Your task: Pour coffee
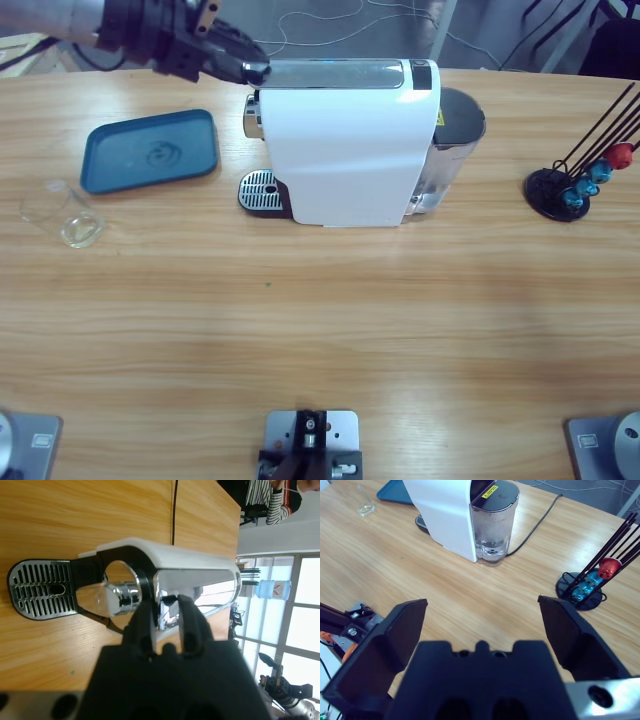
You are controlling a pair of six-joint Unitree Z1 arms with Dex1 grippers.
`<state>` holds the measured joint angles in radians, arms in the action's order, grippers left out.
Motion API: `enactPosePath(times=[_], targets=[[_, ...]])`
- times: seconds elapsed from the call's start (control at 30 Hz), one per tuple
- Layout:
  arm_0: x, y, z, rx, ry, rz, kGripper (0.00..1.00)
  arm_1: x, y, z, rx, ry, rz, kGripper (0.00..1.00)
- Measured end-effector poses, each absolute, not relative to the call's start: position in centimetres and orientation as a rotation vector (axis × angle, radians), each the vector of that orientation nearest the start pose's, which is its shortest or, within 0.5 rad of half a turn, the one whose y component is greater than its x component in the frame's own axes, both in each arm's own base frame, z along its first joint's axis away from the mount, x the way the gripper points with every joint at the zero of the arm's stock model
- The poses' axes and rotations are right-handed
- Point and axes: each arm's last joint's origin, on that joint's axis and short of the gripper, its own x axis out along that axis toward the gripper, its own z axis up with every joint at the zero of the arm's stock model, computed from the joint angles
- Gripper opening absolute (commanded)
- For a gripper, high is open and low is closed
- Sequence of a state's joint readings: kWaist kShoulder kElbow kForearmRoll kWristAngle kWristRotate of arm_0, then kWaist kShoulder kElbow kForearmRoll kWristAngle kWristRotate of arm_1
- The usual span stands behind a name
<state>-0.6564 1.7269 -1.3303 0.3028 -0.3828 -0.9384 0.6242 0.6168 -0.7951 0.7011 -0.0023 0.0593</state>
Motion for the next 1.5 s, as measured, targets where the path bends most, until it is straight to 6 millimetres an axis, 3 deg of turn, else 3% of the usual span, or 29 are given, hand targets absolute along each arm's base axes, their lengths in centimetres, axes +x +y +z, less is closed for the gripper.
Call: enactPosePath(times=[0.4, 0.5, 0.53, 0.63, 0.67, 0.7, 0.73, 0.77, 0.83, 0.9, 0.97, 1.03, 1.1, 1.13, 1.2, 1.23, 1.37, 1.5], targets=[[27.3, -23.4, 35.0, -0.718, 1.1, -0.575, 0.0, 1.8, 1.3, 34.1, -0.102, 0.528, 0.59, 1.0], [27.4, -23.5, 35.6, -0.729, 1.088, -0.58, 0.0, 2.5, 1.8, 34.8, -0.116, 0.644, 0.571, 1.0], [27.3, -23.5, 36.5, -0.735, 1.067, -0.594, 0.0, 3.2, 2.2, 35.1, -0.133, 0.691, 0.558, 1.0], [24.9, -23.5, 42.3, -0.751, 0.931, -0.716, 0.0, 4.7, 2.8, 35.5, -0.188, 0.746, 0.46, 1.0], [24.1, -23.2, 43.5, -0.75, 0.901, -0.738, 0.171, 4.9, 2.6, 35.5, -0.205, 0.736, 0.413, 1.0], [23.5, -22.9, 44.3, -0.746, 0.88, -0.755, 0.615, 4.9, 2.4, 35.6, -0.216, 0.722, 0.376, 1.0], [23.0, -22.7, 44.9, -0.741, 0.865, -0.769, 0.831, 4.9, 2.2, 35.7, -0.222, 0.706, 0.343, 1.0], [22.6, -22.7, 45.2, -0.729, 0.853, -0.783, 0.888, 5.0, 2.0, 35.8, -0.223, 0.694, 0.312, 1.0], [21.8, -22.9, 45.6, -0.676, 0.818, -0.805, 0.896, 5.1, 1.8, 35.9, -0.208, 0.676, 0.244, 1.0], [20.6, -23.4, 45.6, -0.505, 0.739, -0.813, 0.937, 5.4, 1.7, 35.9, -0.197, 0.648, 0.2, 0.989], [18.7, -24.2, 45.3, -0.2, 0.608, -0.835, 0.991, 5.8, 1.9, 35.9, -0.187, 0.611, 0.18, 0.967], [16.5, -24.6, 44.3, 0.094, 0.499, -0.846, 0.991, 6.3, 2.1, 35.4, -0.165, 0.578, 0.167, 1.0], [14.8, -23.9, 42.5, 0.261, 0.475, -0.838, 0.991, 6.8, 2.3, 34.5, -0.138, 0.561, 0.146, 1.0], [14.1, -23.0, 41.6, 0.308, 0.479, -0.828, 0.991, 7.2, 2.4, 33.8, -0.116, 0.55, 0.126, 0.982], [12.8, -20.8, 40.2, 0.351, 0.491, -0.817, 0.987, 7.9, 2.5, 32.6, -0.077, 0.548, 0.091, 0.769], [12.0, -19.5, 39.7, 0.358, 0.492, -0.816, 0.987, 8.5, 2.7, 32.2, -0.065, 0.551, 0.07, 0.728], [9.2, -14.7, 38.3, 0.348, 0.471, -0.823, 0.987, 11.6, 3.4, 30.9, -0.045, 0.576, 0.002, 0.728], [7.6, -11.4, 37.3, 0.331, 0.437, -0.802, 0.987, 13.9, 4.1, 28.7, -0.029, 0.574, -0.023, 0.73]])
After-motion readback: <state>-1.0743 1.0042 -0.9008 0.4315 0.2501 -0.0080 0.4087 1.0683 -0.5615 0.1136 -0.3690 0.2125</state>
